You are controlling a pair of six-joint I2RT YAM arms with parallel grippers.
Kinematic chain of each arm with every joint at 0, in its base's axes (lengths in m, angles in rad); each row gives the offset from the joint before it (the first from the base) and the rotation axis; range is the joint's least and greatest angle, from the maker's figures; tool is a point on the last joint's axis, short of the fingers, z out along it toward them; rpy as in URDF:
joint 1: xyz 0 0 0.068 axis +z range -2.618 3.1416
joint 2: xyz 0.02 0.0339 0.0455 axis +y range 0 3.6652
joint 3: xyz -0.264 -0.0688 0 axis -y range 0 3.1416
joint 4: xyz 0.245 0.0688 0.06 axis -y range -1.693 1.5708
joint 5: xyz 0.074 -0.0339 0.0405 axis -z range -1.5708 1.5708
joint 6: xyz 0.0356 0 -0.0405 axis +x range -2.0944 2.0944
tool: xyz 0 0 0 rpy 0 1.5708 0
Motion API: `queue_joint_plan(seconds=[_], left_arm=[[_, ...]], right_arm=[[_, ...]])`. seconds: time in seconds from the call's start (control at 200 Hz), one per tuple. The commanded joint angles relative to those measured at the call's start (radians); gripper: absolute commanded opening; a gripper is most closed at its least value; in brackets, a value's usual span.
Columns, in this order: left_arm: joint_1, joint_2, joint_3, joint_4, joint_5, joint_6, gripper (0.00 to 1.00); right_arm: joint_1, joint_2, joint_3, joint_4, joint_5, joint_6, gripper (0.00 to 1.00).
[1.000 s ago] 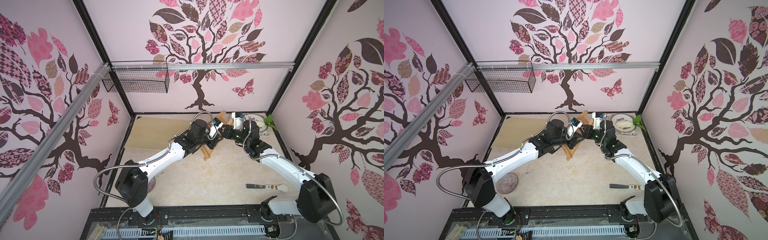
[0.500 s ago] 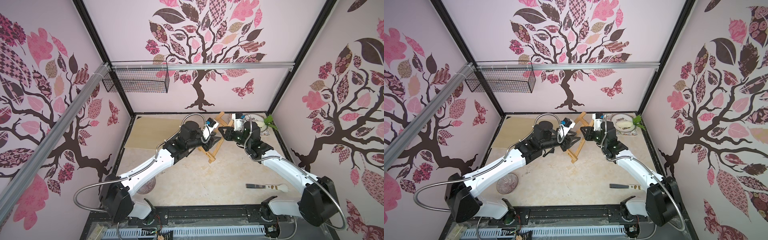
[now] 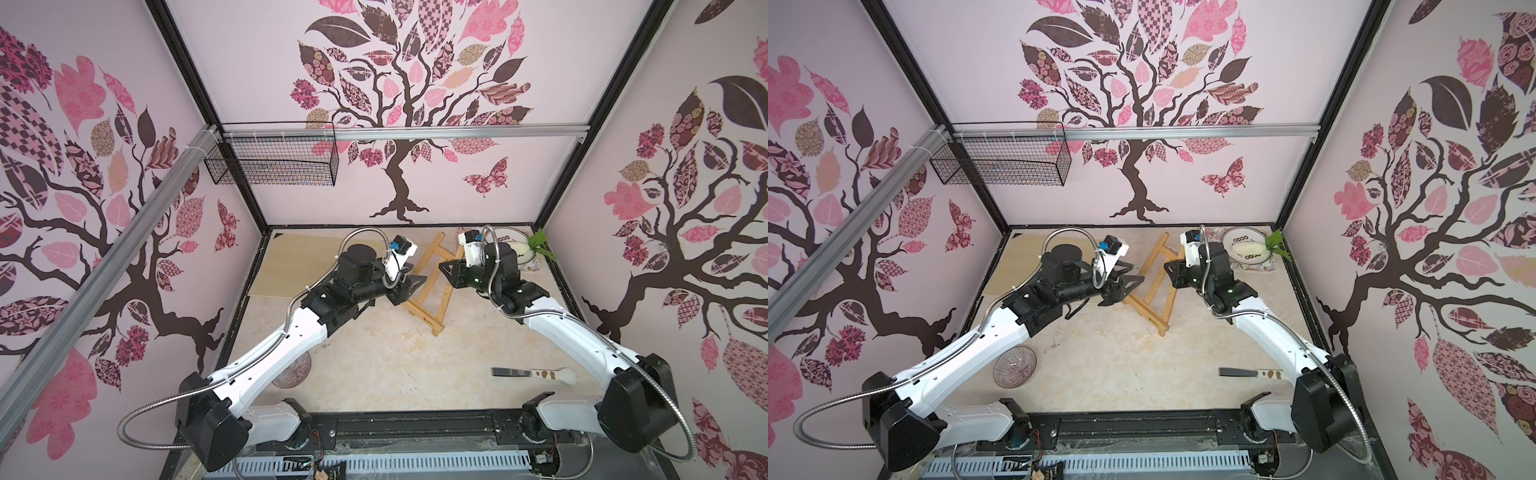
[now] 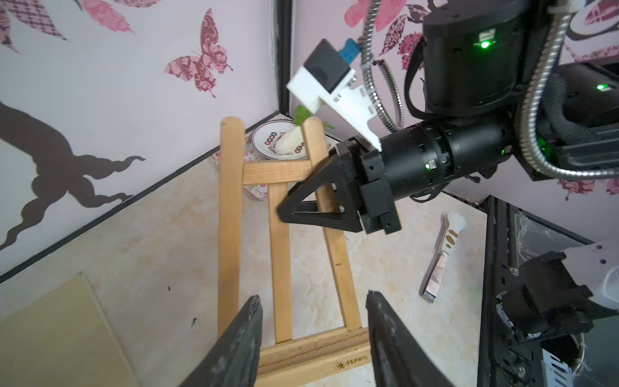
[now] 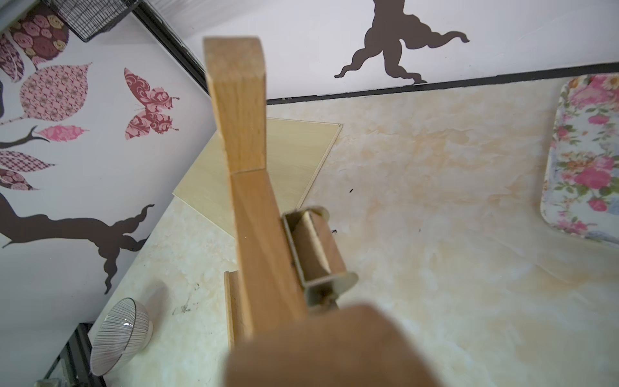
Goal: Disassemble the easel
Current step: Fold up the easel.
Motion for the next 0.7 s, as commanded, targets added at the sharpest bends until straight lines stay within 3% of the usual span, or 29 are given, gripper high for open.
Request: queue_joint_plan(seconds=[0.0,0.11,0.215,0.53,0.695], left_arm=[[0.077,-0.047,-0.045,-0.003,0.051,-0.063,0.57],[0.129,-0.054,-0.058,-0.004,0.087,-0.083,0.64],[0.167,-0.032,-0.059,0.009,0.194,-0.102,0.67],[0.169,0.075,-0.028,0.037,0.377,-0.094,0.7],[0.169,0.149,0.01,0.052,0.484,-0.121,0.68]], right_arm=[[0.001,-0.06,0.103,-0.052,-0.052,-0.124,0.07],[0.001,-0.057,0.128,-0.089,-0.112,-0.176,0.06],[0.001,-0.052,0.142,-0.108,-0.178,-0.206,0.06],[0.001,-0.028,0.18,-0.11,-0.357,-0.208,0.06],[0.001,-0.028,0.175,-0.102,-0.39,-0.221,0.06]])
